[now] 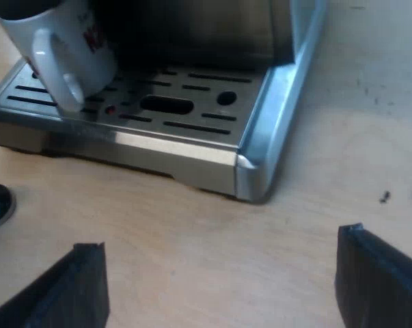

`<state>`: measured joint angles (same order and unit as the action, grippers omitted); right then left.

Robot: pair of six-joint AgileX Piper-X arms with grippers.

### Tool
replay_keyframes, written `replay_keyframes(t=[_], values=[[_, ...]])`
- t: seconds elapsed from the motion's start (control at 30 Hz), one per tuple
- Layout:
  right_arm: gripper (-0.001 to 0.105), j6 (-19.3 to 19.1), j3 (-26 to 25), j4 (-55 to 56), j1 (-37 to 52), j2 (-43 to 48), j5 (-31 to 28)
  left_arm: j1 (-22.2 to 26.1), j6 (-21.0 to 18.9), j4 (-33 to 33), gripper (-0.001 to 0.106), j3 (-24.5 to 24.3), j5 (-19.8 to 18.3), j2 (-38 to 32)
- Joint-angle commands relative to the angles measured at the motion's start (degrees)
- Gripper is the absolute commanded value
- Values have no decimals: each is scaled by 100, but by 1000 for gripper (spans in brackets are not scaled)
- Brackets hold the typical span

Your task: Remove mug from coffee machine

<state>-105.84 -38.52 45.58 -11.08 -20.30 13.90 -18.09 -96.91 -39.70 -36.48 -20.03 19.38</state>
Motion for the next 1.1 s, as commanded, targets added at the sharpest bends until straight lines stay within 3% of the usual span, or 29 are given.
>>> replay_keyframes(t=[0.03,0.43,0.83,0.93,1.1], values=[[70,-112,-68,-420,-291,-197,74,-20,-13,271,79,91,49,2],[70,-112,-68,-1255,-1852,-1152,-660,-20,-13,544,79,711,-36,7],[70,-65,-53,-2388,-3264,-2691,-1690,-20,-13,526,79,751,-36,7],[70,-43,-53,-2757,-3329,-3138,-1699,-20,-13,526,79,751,-36,7],[70,747,-53,-3571,-3327,-3834,-1687,-20,-13,438,79,751,-46,7]])
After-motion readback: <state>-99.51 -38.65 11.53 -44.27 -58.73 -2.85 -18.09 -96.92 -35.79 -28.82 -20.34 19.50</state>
